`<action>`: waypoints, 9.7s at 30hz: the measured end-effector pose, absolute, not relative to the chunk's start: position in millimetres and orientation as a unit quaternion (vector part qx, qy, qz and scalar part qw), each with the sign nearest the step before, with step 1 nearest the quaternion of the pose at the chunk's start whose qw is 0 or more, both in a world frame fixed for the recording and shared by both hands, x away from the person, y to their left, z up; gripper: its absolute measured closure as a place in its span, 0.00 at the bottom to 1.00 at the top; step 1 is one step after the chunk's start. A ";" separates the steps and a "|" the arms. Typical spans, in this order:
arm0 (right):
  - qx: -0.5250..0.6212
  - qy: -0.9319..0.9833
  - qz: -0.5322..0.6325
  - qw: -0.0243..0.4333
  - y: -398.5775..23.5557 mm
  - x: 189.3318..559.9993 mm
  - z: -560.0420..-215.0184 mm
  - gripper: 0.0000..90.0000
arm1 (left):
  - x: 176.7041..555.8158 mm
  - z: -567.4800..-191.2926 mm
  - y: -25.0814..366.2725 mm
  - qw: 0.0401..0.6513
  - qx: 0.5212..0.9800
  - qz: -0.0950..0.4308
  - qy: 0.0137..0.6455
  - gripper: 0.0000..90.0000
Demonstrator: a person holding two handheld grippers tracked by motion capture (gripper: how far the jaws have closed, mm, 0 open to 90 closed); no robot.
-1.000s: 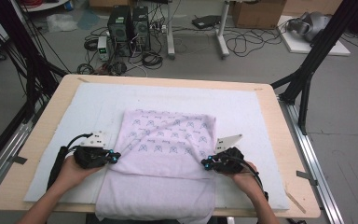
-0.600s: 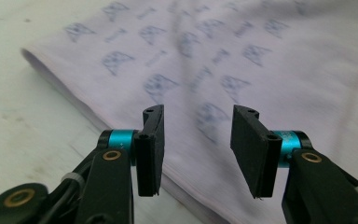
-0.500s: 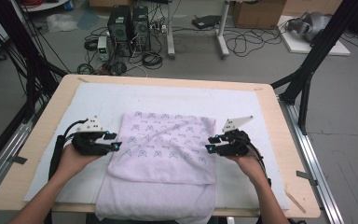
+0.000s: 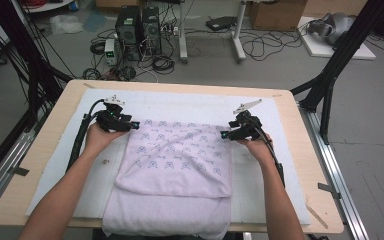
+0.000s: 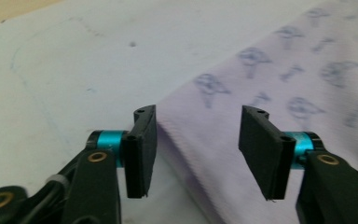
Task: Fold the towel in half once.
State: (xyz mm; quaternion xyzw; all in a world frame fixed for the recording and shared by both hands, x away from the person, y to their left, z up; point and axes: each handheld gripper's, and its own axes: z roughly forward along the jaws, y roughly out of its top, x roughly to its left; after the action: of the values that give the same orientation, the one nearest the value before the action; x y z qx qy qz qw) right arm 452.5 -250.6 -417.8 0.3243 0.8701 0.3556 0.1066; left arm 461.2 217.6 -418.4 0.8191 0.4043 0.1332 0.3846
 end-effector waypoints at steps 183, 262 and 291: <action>0.294 0.866 0.384 0.130 -239.7 451.6 -407.1 0.54 | 437.2 -422.5 237.1 0.412 0.796 0.152 0.416 0.57; 0.145 0.889 0.432 0.044 -237.5 259.8 -412.8 0.98 | 251.4 -420.4 248.5 0.431 0.870 0.097 0.220 0.98; 0.238 0.855 0.454 0.083 -243.5 328.1 -424.2 0.52 | 308.6 -425.7 235.5 0.463 0.832 0.123 0.280 0.58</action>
State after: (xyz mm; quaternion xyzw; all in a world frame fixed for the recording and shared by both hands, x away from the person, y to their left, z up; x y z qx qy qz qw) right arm 328.1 -243.5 -424.2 0.2382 0.8545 0.4541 0.0826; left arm 308.6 235.5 -425.7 0.8317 0.2799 0.1230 0.4634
